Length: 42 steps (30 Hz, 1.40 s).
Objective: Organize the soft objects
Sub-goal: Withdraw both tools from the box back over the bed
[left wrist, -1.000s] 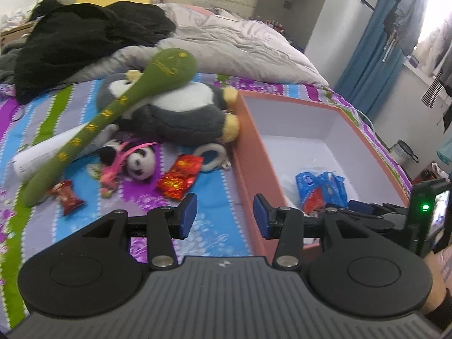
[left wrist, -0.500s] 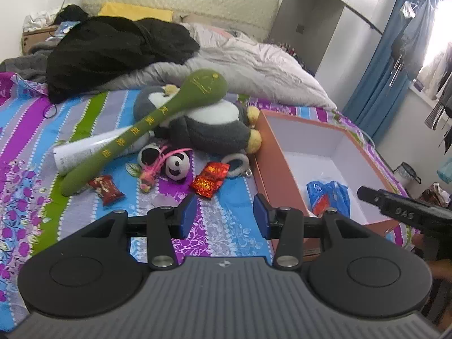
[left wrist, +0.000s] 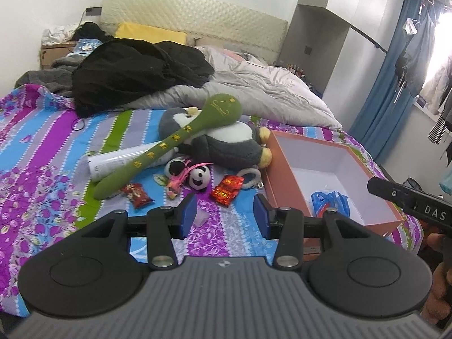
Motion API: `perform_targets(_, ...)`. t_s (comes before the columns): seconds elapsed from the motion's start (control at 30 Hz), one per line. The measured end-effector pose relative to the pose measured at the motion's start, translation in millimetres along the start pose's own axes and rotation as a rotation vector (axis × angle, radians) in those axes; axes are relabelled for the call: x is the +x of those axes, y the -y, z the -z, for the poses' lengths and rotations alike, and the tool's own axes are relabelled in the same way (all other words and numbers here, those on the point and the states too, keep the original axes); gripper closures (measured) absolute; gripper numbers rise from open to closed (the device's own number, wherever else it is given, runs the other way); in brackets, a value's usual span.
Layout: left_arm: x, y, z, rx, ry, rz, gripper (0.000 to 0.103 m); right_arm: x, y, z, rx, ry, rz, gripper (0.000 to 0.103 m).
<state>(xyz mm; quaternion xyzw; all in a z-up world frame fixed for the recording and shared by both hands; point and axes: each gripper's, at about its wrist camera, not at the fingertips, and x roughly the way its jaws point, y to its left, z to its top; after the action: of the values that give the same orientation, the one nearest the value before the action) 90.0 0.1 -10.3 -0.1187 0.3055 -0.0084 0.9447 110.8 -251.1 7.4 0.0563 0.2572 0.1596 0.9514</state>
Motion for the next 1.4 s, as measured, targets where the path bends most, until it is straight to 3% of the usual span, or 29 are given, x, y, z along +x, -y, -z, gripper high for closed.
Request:
perform_targets(0.4, -31.5, -22.0, 31.2, -0.029, -0.022, -0.063, 0.051, -8.4, -35.3, 40.5, 0.024, -0.086, -0.045, 0.052)
perform_targets(0.7, -25.1, -45.0, 49.9, -0.075, -0.068, -0.092, 0.051, 3.4, -51.8, 67.8, -0.016, -0.18, -0.075, 0.052)
perform_targets(0.93, 8.5, -60.4, 50.7, -0.103, -0.116, -0.106, 0.051, 34.2, -57.3, 69.5, -0.043, -0.213, -0.091, 0.052)
perform_targets(1.4, 125.4, -112.1, 37.2, -0.159, -0.212, -0.155, 0.051, 134.8, -63.6, 71.4, -0.121, -0.294, -0.137, 0.052)
